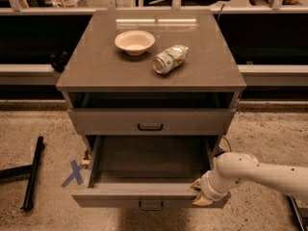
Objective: Open middle drawer
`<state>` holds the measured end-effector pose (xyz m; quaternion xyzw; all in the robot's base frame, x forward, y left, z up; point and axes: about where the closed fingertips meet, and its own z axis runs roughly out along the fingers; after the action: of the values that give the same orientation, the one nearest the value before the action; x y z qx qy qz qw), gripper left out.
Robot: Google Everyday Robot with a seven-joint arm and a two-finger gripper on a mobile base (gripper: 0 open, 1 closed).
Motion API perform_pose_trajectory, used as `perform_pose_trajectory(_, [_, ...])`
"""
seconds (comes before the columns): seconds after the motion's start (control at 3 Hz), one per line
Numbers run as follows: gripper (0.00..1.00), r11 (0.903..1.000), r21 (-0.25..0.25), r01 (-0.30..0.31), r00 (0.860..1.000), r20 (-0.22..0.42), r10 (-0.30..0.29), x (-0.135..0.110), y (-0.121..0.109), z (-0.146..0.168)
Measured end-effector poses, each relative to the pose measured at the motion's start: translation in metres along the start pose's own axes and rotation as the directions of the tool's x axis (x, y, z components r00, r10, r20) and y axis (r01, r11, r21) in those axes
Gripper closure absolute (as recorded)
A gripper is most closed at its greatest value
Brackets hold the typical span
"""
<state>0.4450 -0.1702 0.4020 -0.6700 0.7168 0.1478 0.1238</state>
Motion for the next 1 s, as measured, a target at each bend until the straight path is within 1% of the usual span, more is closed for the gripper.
perform_pose_trajectory(0.33, [0.35,1.0,-0.003,0.0,1.0,0.001,0.0,-0.0001,0.0011,0.0015])
perform_pose_trajectory(0.67, [0.04,1.0,-0.006,-0.002,1.0,0.004,0.002,0.0005,0.0021,0.002])
perform_pose_trajectory(1.0, [0.0,0.9999,-0.003,-0.013,1.0,0.014,0.013,0.0037,0.0021,-0.0016])
